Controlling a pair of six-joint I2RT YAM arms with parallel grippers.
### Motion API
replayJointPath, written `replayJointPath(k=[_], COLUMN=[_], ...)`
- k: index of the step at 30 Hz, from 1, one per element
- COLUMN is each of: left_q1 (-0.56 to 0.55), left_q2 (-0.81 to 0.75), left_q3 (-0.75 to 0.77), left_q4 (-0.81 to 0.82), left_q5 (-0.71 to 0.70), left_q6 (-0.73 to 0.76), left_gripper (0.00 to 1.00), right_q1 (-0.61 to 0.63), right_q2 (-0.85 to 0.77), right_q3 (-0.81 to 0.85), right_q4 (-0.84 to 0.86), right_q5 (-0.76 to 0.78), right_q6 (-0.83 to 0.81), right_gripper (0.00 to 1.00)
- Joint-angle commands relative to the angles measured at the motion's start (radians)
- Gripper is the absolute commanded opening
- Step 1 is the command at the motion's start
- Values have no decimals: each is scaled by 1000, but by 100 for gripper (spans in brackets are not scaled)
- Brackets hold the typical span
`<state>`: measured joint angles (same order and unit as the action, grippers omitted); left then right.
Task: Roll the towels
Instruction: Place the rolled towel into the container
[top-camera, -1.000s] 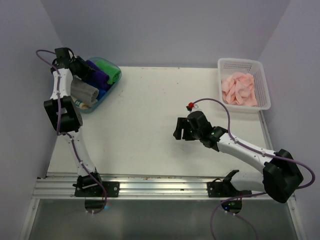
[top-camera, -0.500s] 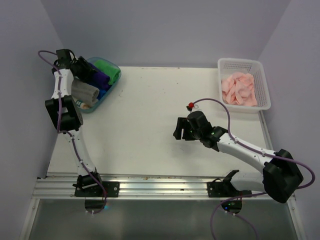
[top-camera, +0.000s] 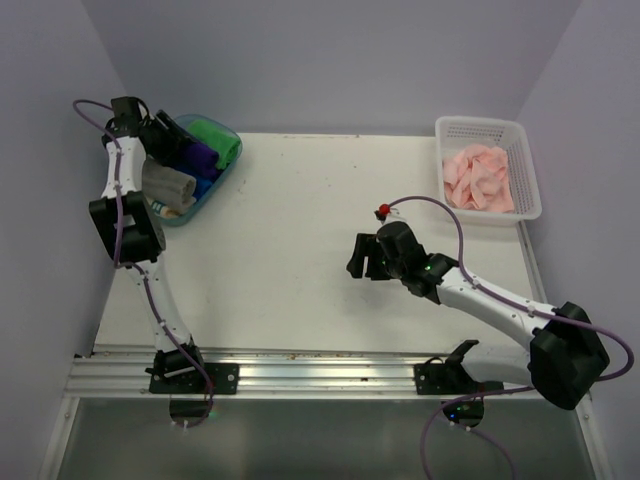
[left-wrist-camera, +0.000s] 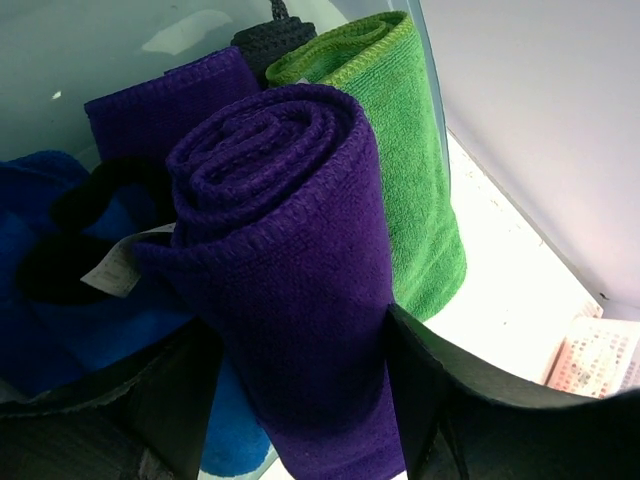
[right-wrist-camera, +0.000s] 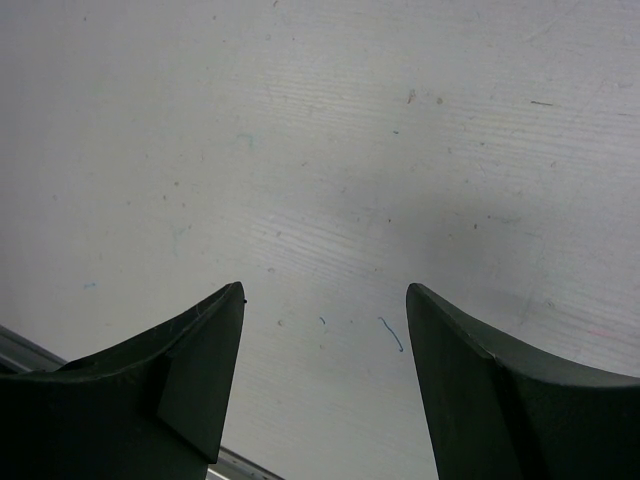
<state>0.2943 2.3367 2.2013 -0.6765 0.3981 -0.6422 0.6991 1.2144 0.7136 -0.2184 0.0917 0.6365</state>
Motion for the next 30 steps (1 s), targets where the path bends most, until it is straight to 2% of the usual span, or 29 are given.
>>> replayJointPath(k=[1, 10, 19, 30], left_q1=[19, 20, 20, 2], left_q2=[-83, -129, -160, -394], left_q3=[35, 15, 25, -109], left_q4=[-31, 6, -57, -46], left_q5=[-35, -18, -70, -159], left_q6=[16, -10, 10, 47], left_gripper=[67, 66, 66, 65], right_q1=[-4, -3, -3, -4], right_q2=[-26, -35, -38, -41], right_q3=[-3, -8, -11, 12], right_q4=[-1, -1, -1, -24], right_q5=[23, 23, 23, 63], right_q6=[11, 11, 11, -11], right_gripper=[69, 69, 69, 70])
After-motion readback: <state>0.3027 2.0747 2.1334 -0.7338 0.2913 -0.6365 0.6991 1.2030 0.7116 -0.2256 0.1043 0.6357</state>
